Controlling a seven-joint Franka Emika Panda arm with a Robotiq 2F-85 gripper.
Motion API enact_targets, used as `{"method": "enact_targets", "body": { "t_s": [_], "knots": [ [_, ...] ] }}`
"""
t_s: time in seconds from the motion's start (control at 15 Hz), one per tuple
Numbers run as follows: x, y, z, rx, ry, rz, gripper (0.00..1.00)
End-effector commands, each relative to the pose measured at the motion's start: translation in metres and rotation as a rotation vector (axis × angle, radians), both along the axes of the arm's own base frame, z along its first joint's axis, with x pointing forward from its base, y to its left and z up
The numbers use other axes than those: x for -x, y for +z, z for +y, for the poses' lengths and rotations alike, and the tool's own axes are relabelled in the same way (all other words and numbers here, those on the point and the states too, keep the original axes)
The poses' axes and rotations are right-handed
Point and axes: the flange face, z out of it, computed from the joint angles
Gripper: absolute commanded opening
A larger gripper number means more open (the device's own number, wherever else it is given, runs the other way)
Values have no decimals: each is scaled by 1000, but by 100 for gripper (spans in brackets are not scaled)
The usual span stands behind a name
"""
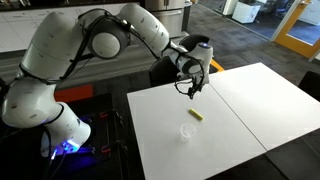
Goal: Pick the marker on the table and put it in the cup
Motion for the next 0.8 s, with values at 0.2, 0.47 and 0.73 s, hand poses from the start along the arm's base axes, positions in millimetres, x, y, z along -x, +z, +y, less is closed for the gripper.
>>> {"method": "enact_targets", "body": {
  "t_s": [0.2, 0.47, 0.73],
  "knots": [
    [-5, -63, -18, 21, -59, -20, 100],
    [-4, -95, -30, 62, -49, -29, 100],
    [0, -116, -35, 72, -53, -1, 100]
  ]
}}
